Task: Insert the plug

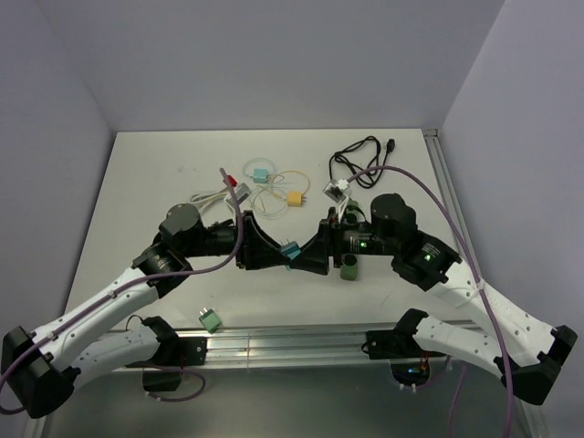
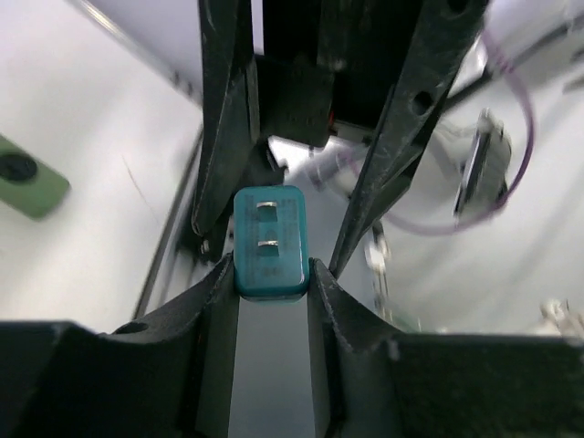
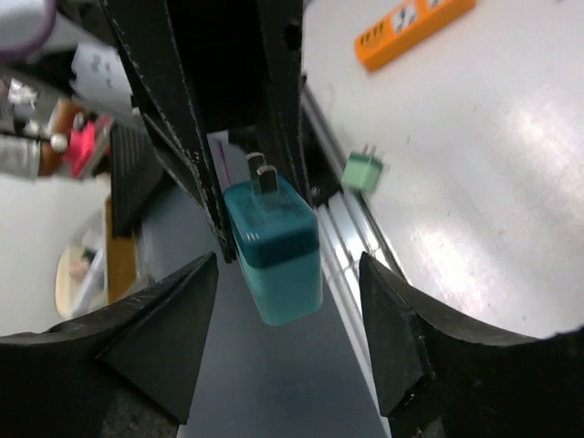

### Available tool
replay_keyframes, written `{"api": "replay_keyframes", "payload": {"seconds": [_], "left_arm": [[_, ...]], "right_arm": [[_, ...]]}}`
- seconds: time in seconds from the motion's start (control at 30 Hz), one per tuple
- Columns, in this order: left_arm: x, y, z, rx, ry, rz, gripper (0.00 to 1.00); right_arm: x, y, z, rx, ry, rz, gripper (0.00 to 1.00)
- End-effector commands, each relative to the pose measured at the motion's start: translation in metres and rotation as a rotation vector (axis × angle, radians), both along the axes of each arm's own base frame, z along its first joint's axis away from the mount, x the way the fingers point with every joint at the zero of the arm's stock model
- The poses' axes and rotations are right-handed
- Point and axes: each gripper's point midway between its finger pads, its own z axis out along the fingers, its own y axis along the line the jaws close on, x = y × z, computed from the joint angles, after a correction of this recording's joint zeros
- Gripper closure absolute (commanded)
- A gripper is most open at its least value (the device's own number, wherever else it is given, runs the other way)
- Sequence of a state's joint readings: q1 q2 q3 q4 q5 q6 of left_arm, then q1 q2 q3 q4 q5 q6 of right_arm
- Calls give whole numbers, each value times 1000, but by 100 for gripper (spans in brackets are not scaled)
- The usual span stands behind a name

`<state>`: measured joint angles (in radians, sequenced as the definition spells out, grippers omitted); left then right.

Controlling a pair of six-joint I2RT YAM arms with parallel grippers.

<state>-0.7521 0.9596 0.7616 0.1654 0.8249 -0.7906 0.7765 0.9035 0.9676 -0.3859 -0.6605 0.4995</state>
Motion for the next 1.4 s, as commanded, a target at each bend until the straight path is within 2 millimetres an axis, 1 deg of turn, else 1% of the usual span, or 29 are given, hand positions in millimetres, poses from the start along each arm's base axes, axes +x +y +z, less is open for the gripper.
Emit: {"api": "replay_keyframes", "payload": {"seconds": [0.0,0.03,0.07,0.1,0.13,0.17,0.2,0.23,0.27,0.3,0.33,0.37,0.43,0.53,0.67,0.8,0.93,1.03,1.13,1.17,1.2,1.23,1.27,1.3,1.33,1.37], "left_arm": [[17,8,48,-182,-42,177,99],[23,11,47,-207,-35,226,100],[24,14,57,-258,-52,243,100],[24,16,61,-290,-23,254,100],[25,17,57,-307,-9,267,100],[24,21,69,-368,-28,274,100],[25,21,66,-380,8,276,100],[25,22,69,-397,14,277,100],[27,23,71,-411,19,290,100],[27,24,74,-429,21,294,100],[27,26,75,-440,21,297,100],[29,27,77,-453,30,316,100],[27,32,83,-484,17,324,100],[29,36,89,-507,17,349,100],[32,37,95,-520,16,363,100],[35,33,94,-531,36,354,100],[37,29,91,-527,48,345,100],[39,29,91,-525,51,354,100],[39,27,89,-516,45,354,100],[38,25,87,-497,30,343,95],[41,22,82,-458,39,353,83],[42,22,80,-436,35,365,52],[47,22,73,-396,20,395,38],[53,30,77,-394,13,456,23],[60,31,55,-299,53,508,1],[65,37,49,-264,22,558,1]], "right_arm": [[22,-3,35,171,-41,-193,29],[31,-4,50,247,-38,-256,28],[34,-5,55,287,-35,-284,28],[34,-8,45,303,-12,-307,28],[35,-7,53,364,7,-316,29],[36,-6,65,433,-14,-313,30],[37,-5,60,451,16,-321,33],[37,-5,71,507,0,-317,35],[38,-5,74,534,4,-317,35],[38,-5,72,558,26,-321,37],[37,-8,82,610,6,-321,37],[39,-11,84,636,6,-340,37],[40,-12,91,675,13,-352,37],[44,-11,99,686,15,-365,37],[47,-5,106,709,27,-350,41],[45,6,111,709,40,-308,44],[45,11,115,717,30,-306,50],[45,16,117,706,41,-293,58],[46,19,116,702,41,-293,74],[47,18,116,702,40,-299,92],[51,17,114,687,30,-325,100],[58,17,98,613,58,-374,100],[65,9,105,606,39,-438,100],[70,6,101,564,18,-476,100],[75,2,78,459,45,-525,100],[81,-9,89,443,22,-576,100]]}}
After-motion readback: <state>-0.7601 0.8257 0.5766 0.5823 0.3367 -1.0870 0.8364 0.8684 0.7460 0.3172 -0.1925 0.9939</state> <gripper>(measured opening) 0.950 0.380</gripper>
